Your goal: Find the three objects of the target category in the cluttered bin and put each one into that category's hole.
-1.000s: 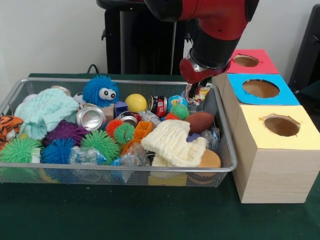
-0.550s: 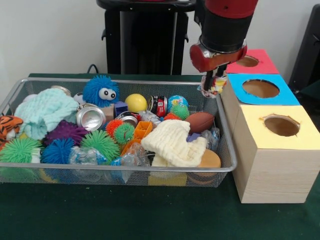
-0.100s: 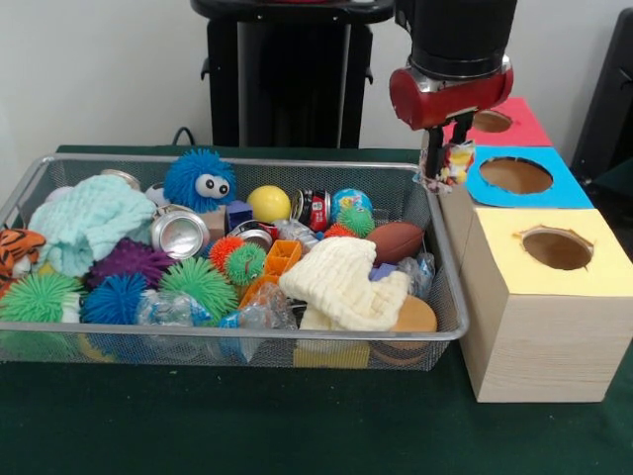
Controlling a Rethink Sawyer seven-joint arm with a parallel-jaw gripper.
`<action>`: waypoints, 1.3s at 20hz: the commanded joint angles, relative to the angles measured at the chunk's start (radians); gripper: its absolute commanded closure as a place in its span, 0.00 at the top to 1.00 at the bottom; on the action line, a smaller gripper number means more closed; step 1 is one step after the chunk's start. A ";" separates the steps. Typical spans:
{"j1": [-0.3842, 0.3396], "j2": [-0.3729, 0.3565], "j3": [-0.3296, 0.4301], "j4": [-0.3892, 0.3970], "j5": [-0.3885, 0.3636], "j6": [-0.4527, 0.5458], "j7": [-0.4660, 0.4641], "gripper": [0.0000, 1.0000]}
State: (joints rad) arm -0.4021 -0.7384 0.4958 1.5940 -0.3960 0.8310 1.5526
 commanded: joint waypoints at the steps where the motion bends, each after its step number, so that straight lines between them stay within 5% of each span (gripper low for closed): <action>1: -0.050 -0.009 0.052 0.071 0.023 -0.105 -0.001 0.00; 10: 0.013 0.045 0.034 0.058 0.030 -0.286 0.129 0.00; 18: 0.024 0.106 0.041 0.104 0.050 -0.398 0.141 0.00; 26: 0.056 0.153 0.017 0.088 0.065 -0.363 0.102 0.00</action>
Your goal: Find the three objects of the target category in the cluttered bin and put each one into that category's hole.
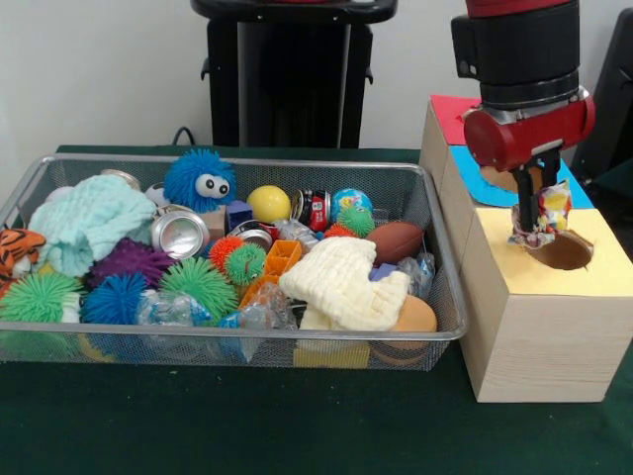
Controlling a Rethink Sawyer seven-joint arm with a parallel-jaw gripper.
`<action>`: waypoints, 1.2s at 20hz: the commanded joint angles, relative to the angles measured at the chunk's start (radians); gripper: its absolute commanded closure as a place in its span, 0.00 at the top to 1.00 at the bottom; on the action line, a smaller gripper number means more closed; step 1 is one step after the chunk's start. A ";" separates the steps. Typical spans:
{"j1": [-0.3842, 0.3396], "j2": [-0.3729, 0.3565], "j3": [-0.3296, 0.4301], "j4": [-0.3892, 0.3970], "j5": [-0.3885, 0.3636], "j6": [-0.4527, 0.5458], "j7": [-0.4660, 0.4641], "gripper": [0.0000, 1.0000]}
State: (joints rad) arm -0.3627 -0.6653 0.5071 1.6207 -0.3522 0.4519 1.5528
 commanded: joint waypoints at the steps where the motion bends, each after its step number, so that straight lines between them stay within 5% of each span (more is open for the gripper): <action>1: 0.020 0.088 0.001 0.053 0.021 0.034 0.094 0.00; 24: 0.012 0.121 0.038 0.068 0.036 -0.031 0.089 0.00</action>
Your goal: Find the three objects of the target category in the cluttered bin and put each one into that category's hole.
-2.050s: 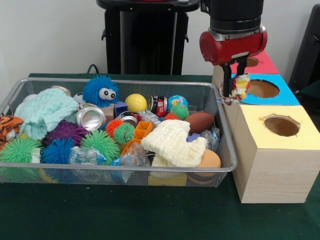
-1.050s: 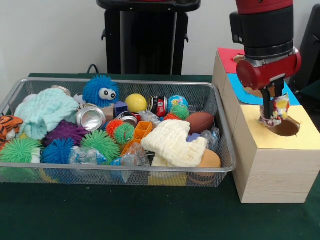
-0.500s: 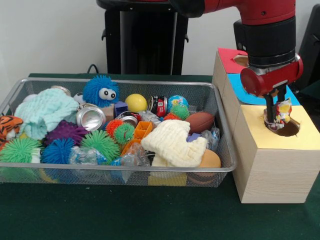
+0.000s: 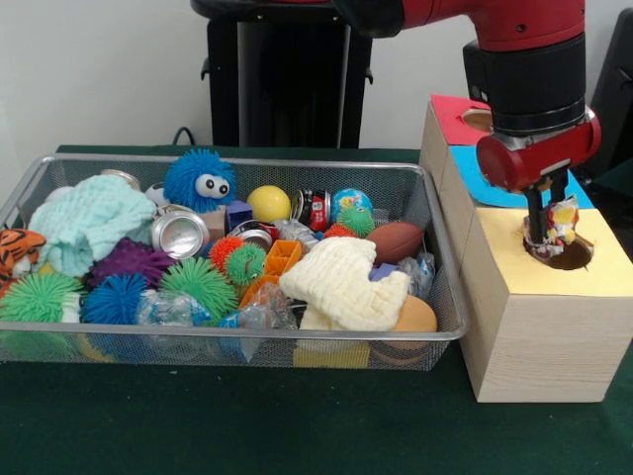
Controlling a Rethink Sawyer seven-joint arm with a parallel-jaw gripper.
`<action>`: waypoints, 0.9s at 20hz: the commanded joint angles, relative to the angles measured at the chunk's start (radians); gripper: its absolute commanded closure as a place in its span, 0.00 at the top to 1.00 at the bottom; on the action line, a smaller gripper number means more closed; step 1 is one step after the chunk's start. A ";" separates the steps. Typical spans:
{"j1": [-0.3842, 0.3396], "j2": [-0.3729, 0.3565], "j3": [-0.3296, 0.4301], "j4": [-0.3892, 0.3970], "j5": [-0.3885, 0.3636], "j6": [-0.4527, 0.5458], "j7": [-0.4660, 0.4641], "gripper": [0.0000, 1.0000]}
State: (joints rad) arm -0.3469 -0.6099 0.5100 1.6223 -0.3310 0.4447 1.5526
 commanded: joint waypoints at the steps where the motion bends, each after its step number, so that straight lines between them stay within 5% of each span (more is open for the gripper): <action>1: -0.005 0.067 0.037 0.067 0.017 -0.027 0.086 1.00; 18: -0.003 0.058 0.036 0.060 0.015 -0.039 0.091 1.00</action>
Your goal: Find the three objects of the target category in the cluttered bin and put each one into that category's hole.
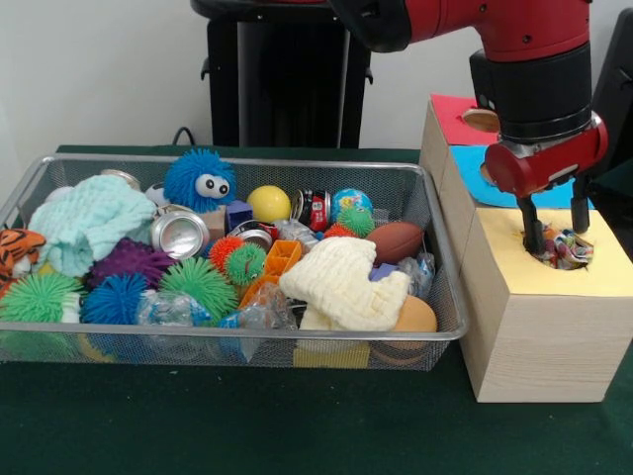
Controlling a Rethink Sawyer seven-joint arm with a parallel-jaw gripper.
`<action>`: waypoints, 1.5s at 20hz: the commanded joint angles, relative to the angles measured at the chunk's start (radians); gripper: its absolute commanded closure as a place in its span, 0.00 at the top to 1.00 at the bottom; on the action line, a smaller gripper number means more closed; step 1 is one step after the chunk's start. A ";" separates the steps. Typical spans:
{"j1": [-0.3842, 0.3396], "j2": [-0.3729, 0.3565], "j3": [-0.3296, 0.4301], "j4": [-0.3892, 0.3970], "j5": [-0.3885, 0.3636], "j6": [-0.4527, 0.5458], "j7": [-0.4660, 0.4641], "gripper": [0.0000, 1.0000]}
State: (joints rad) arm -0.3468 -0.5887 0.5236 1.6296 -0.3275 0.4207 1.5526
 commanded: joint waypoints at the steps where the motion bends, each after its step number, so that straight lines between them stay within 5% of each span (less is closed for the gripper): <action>1: -0.003 0.033 0.021 0.053 0.013 -0.012 0.092 1.00; 15: 0.065 -0.143 -0.050 -0.006 0.080 0.194 0.120 1.00; 30: 0.086 -0.119 -0.092 -0.014 0.065 0.183 0.098 1.00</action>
State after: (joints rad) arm -0.2574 -0.7354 0.4956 1.6310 -0.2674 0.4868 1.5528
